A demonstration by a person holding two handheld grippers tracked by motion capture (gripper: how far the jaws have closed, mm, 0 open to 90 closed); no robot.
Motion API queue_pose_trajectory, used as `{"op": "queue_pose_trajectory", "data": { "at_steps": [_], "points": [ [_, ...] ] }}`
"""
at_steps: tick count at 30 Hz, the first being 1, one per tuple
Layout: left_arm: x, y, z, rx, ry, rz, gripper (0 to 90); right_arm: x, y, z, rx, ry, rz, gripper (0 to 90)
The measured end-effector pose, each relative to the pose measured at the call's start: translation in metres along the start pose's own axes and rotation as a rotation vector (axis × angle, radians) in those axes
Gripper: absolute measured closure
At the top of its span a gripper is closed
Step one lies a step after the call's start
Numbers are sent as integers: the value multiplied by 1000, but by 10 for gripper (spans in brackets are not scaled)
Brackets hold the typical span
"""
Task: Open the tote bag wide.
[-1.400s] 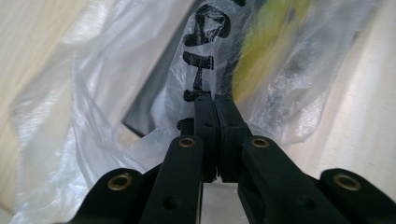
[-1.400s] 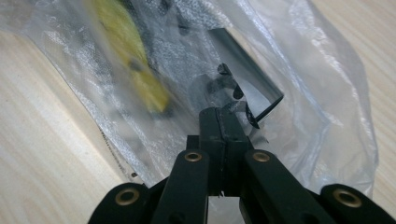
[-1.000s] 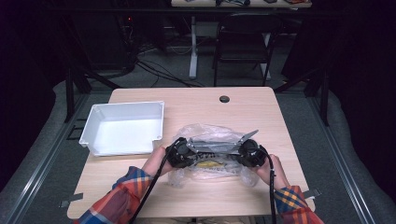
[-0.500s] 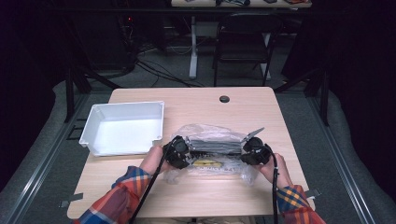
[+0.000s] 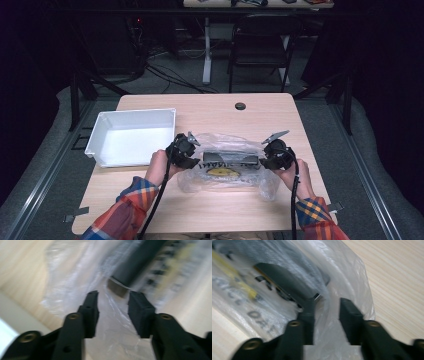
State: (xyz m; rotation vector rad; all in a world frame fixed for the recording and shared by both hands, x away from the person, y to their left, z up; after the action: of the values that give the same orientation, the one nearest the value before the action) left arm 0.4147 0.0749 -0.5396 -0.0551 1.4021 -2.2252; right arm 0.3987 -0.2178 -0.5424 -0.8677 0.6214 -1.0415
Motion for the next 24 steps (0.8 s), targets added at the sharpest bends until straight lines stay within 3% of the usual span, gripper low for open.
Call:
{"op": "queue_pose_trajectory", "data": {
  "at_steps": [2,4,6,10,11,17,24],
  "points": [
    [-3,8,0,-13,-12,21,730,0,5,2,-8,5,-11,852],
    [-6,16,0,-9,-33,30,789,0,11,4,1,10,-23,895],
    [-9,24,1,-22,-47,50,830,2,16,8,11,30,-36,900],
    [-13,40,-2,-58,-72,47,856,9,31,11,5,67,-61,900],
    [-13,43,-3,-70,-70,58,861,11,34,10,-7,68,-68,900],
    [-6,49,-7,-126,-23,25,890,18,45,4,-56,65,-106,900],
    [11,43,-12,-166,46,-16,893,10,39,-5,-84,28,-79,900]
  ]
}}
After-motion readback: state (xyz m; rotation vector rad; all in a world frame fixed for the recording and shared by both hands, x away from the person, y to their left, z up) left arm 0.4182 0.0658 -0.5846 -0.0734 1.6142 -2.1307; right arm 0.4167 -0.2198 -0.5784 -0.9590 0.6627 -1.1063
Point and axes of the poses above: each handheld gripper's, and its own axes: y roughly forward along the jaws, z roughly out of its top, x roughly to its right, the point moved 4 cm from there along y, roughly forward along the jaws, and after that the axes turned 14 degrees about y, right-handed, at the moved point
